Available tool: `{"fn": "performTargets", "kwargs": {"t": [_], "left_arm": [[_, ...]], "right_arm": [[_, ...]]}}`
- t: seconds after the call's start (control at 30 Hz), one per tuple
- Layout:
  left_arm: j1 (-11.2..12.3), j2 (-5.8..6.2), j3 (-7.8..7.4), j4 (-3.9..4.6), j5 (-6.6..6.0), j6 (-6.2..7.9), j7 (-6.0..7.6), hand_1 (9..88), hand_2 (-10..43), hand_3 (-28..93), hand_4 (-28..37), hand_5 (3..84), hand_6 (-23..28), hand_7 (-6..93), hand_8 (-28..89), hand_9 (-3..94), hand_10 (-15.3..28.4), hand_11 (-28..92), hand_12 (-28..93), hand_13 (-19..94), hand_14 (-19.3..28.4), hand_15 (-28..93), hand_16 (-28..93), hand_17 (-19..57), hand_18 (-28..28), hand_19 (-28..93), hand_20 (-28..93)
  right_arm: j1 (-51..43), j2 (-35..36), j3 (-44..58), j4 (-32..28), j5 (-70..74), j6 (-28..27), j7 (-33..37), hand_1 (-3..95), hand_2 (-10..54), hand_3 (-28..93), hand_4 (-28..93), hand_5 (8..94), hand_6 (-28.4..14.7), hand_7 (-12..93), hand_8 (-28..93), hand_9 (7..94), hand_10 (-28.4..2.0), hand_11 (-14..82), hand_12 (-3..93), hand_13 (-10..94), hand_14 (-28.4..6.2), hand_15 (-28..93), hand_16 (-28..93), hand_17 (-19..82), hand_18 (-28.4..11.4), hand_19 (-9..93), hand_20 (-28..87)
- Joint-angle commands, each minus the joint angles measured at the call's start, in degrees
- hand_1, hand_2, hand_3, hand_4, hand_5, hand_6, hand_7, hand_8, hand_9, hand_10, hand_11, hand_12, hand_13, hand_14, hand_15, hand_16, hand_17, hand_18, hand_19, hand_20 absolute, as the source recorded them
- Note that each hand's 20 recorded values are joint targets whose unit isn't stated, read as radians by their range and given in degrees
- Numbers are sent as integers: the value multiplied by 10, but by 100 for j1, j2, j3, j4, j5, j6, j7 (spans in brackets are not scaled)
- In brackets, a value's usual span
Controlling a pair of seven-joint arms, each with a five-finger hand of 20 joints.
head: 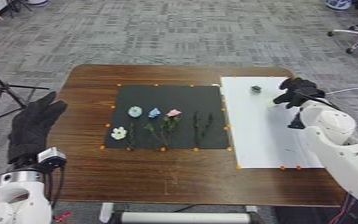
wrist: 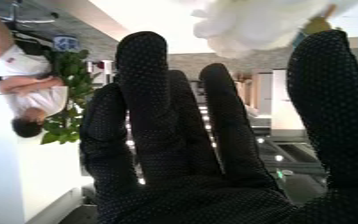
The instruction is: Arrange flowers
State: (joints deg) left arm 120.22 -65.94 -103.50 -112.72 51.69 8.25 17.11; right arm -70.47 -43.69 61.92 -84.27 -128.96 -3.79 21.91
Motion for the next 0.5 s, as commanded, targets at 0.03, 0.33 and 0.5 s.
{"fn": "performTargets", "kwargs": {"t": [0.03,0.33,0.5], "left_arm": [[94,-100,-80,-29,-33,-96,41,236,90,683,-283,479,50,99,-70,505,154,200,88,404,170,164,-19,81,125,104,165],[70,-103,-46,-35,-40,-28,33,238,89,682,-283,480,51,99,-71,505,155,200,88,403,170,164,-19,80,126,105,165],[70,-98,-44,-46,-41,-7,28,238,89,681,-283,480,50,100,-70,505,154,199,87,403,171,164,-18,80,126,105,165]], "right_arm": [[93,-153,-205,-43,-81,-229,-204,339,-95,690,-150,467,-39,117,-75,464,-154,63,168,634,-149,543,285,308,-235,729,562],[-1,-239,-139,-47,-171,-1025,-201,354,-95,683,-153,479,-35,121,-74,491,-150,73,169,640,-147,540,281,309,-234,726,560],[-25,-147,-199,-61,-143,-805,-185,435,-95,685,-156,578,-20,152,-86,607,-140,117,159,668,-132,529,280,332,-220,720,552]]}}
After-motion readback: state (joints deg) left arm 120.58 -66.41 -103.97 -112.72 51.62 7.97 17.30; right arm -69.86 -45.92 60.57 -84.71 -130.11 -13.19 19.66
